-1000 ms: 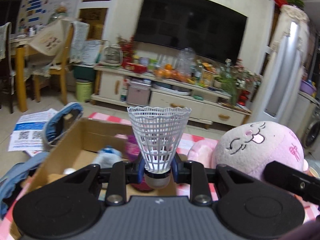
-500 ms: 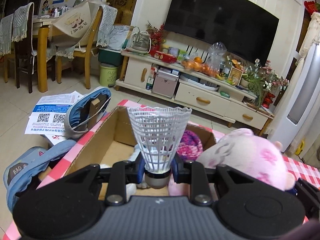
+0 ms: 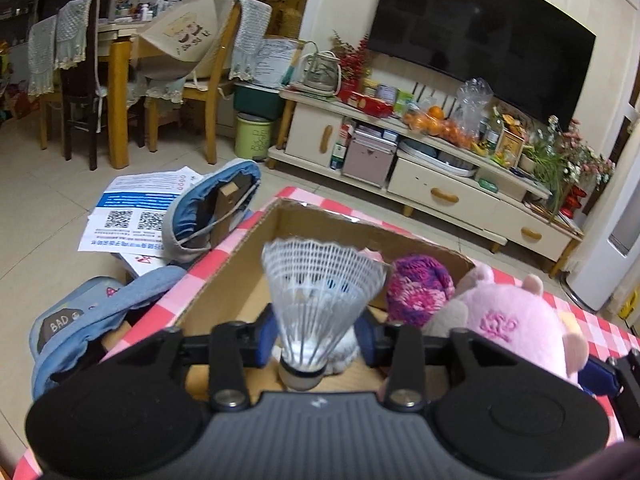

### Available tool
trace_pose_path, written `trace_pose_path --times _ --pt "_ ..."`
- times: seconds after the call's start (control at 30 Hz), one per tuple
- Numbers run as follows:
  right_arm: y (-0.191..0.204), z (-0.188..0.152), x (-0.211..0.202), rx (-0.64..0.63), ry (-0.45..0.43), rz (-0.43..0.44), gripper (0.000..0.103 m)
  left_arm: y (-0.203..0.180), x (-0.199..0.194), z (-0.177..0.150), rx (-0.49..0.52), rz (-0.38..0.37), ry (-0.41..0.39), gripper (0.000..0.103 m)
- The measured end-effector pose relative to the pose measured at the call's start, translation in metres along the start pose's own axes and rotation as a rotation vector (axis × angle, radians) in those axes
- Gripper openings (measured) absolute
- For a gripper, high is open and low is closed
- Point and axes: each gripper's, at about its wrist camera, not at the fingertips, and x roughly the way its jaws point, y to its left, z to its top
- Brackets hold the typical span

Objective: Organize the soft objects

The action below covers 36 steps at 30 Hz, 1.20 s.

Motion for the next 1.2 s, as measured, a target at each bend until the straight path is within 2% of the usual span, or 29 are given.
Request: trace_pose_path --times 0.07,0.13,0.17,0.23,0.43,0.7,0.87,1.2 --pt "-0.002 0.001 0.002 0.023 -0.006 0.011 0.103 0.001 -0.002 0.001 -0.005 0.009 -0.009 0.045" --pt "-0.006 0.001 -0.002 0.073 -0.018 0.05 0.103 0.002 -0.006 0.002 -0.017 0.009 -0.018 0.053" --pt "-0.004 0.001 0.0 0.093 -0.028 0.068 0.103 0.003 -0.007 0.003 -0.024 0.006 -0.024 0.061" --pt "-0.003 0.002 -0.006 0.119 -0.046 0.087 0.103 0.001 -0.011 0.004 -0.025 0.002 -0.045 0.064" --pt "-0.003 -0.005 -0.018 0.167 -0.057 0.058 0.103 -0.002 -0.014 0.004 -0.005 -0.003 -0.063 0.072" --pt "-0.007 -0.014 -0.023 0.248 -0.051 -0.039 0.103 -0.01 -0.017 0.003 0.023 0.011 -0.081 0.09" --pt "-0.006 -0.022 -0.03 0.283 -0.044 -0.089 0.103 -0.021 -0.02 -0.001 0.058 0.017 -0.09 0.095" --pt "-0.007 -0.035 -0.038 0.322 -0.023 -0.185 0.103 -0.049 -0.025 -0.01 0.138 -0.015 -0.099 0.098"
